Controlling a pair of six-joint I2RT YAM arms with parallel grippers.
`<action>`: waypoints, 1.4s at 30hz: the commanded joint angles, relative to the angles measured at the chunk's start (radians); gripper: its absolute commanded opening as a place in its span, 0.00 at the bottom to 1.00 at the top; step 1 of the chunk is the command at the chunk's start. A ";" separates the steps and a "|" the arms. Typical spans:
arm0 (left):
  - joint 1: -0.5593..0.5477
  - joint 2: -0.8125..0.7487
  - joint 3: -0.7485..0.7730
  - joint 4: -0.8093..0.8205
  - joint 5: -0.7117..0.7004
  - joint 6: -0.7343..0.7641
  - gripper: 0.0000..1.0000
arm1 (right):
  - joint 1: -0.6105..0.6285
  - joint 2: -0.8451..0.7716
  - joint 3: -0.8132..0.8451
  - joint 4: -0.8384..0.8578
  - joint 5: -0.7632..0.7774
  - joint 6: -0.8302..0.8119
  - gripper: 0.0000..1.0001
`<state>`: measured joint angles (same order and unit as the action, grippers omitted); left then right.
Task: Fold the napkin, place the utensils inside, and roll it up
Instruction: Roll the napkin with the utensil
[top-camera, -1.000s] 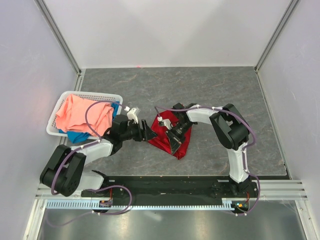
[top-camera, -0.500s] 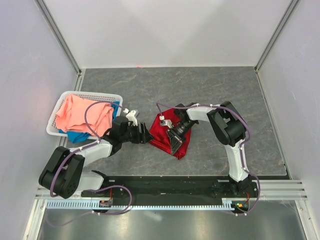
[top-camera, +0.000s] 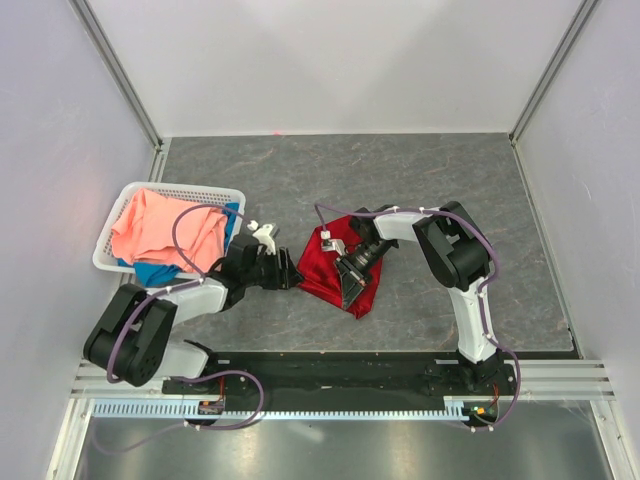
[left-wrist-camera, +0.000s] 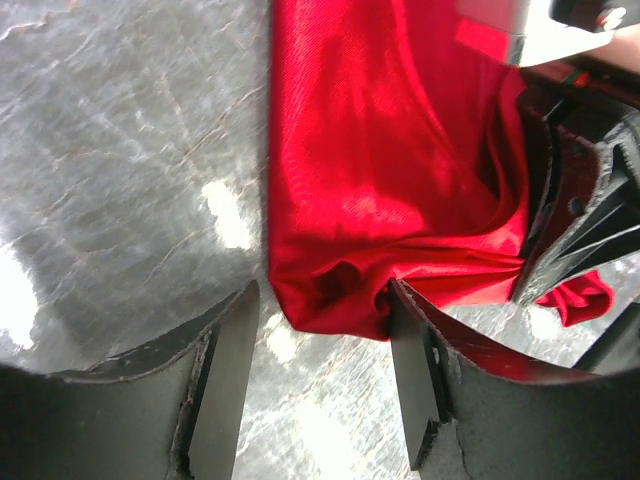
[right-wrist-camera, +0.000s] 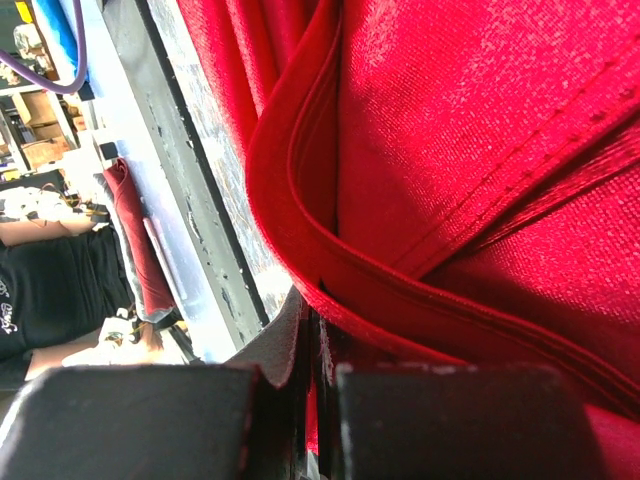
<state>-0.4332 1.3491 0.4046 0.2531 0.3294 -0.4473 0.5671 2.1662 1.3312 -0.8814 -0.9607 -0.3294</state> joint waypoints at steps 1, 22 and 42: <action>0.005 0.047 0.023 0.052 -0.020 0.038 0.62 | -0.007 0.047 0.003 0.055 0.114 -0.059 0.00; 0.004 0.185 0.050 0.114 -0.001 0.062 0.36 | -0.009 0.041 0.023 0.045 0.114 -0.050 0.00; -0.009 0.194 0.042 0.094 0.002 0.042 0.02 | -0.033 -0.063 0.063 0.065 0.161 0.064 0.32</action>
<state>-0.4297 1.5238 0.4580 0.3988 0.3443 -0.4248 0.5495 2.1529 1.3609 -0.8963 -0.9134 -0.2829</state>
